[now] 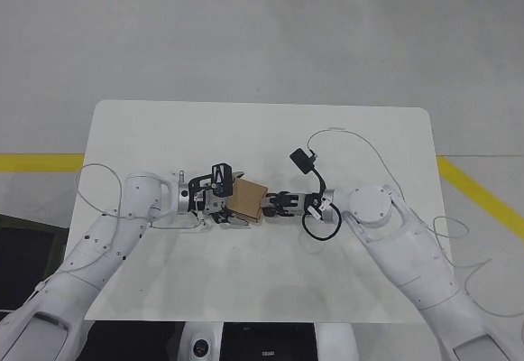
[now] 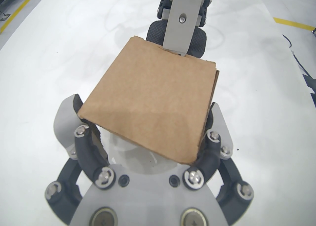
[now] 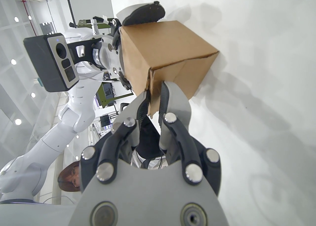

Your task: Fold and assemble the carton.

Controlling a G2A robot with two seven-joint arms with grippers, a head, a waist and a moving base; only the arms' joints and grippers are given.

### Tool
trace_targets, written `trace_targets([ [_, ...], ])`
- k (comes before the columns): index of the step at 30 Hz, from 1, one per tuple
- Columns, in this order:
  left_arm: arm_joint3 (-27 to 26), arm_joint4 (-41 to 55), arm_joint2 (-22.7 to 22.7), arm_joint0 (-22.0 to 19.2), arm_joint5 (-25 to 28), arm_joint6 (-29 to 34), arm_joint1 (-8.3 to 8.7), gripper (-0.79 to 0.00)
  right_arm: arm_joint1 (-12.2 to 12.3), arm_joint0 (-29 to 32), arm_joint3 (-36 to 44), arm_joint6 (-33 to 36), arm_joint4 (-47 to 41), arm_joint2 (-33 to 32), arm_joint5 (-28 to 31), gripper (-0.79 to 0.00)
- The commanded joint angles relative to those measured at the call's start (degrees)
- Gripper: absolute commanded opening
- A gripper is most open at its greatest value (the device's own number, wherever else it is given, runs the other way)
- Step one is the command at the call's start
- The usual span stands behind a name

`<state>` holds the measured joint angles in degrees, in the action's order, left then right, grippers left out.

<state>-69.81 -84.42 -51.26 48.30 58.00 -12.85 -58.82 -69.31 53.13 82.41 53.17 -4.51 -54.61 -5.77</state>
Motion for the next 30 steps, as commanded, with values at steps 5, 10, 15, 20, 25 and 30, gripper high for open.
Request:
trace_targets([
  [5, 0.1, 0.0, 0.0, 0.0, 0.0, 0.2, -0.01, 0.0, 0.5, 1.7, 1.3, 0.2, -0.4, -1.5, 1.1, -0.57],
  [10, 0.1, 0.1, 0.0, -0.1, 0.0, 0.2, -0.04, 0.0, 1.1, 3.9, 3.7, 0.5, -0.4, -3.4, 1.4, -0.566],
  [15, 0.6, 0.4, -0.3, -0.4, 0.0, 0.3, -0.04, 0.0, 1.8, 5.9, 5.3, 0.3, 0.0, -5.5, 1.2, -0.557],
  [20, 1.1, 1.6, -0.9, -0.4, 0.0, -0.5, 0.38, 0.0, 2.4, 7.6, 7.1, -0.4, 1.2, -7.8, 2.5, -0.508],
  [25, 0.4, 5.4, 1.4, -0.5, 0.0, -2.4, 2.46, 0.0, 3.2, 9.4, 9.2, -1.7, 2.4, -10.7, 6.4, 0.0],
  [30, -0.4, 12.4, 4.1, -2.3, 0.0, -4.3, 5.44, 0.0, 3.6, 11.0, 10.2, -4.3, 1.3, -13.8, 13.6, 0.0],
])
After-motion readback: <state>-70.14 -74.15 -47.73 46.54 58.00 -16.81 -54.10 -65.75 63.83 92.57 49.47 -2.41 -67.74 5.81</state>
